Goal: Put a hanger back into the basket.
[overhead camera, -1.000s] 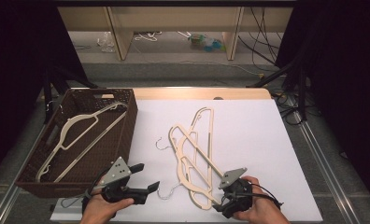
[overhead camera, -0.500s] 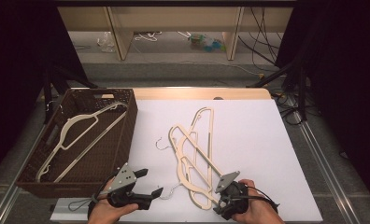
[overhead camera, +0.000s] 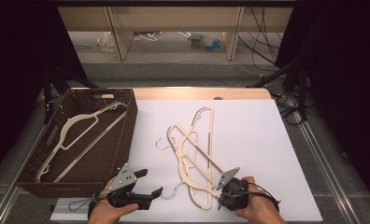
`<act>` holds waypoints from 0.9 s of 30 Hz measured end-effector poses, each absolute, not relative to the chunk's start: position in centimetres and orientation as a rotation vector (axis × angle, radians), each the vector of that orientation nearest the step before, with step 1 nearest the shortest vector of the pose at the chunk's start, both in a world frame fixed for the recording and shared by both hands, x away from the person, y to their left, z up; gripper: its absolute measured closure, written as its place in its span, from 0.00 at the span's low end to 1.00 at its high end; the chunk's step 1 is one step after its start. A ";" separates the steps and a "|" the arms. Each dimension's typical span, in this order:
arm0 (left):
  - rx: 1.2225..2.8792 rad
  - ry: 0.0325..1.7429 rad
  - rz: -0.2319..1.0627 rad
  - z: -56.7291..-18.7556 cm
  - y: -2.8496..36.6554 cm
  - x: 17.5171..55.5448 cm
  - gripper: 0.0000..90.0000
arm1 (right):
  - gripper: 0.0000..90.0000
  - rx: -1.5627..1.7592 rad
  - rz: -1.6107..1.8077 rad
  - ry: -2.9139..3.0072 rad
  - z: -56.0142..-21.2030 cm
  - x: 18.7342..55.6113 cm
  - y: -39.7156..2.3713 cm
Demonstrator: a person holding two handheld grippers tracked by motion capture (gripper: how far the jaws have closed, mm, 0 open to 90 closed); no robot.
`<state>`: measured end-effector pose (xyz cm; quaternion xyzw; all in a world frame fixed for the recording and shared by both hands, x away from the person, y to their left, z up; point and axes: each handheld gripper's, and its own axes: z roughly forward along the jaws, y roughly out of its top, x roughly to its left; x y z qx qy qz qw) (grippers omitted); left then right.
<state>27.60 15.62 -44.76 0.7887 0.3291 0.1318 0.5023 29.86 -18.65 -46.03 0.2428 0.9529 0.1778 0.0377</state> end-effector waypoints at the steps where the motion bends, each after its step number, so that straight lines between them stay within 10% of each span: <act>1: 1.904 0.797 0.318 -44.8 15.6 27.6 0.20 | 0.86 0.746 0.543 2.937 -46.0 30.1 -19.0; 27: 1.916 0.797 0.306 -44.9 15.3 27.6 0.21 | 0.88 0.797 0.308 2.979 -45.6 32.3 -16.3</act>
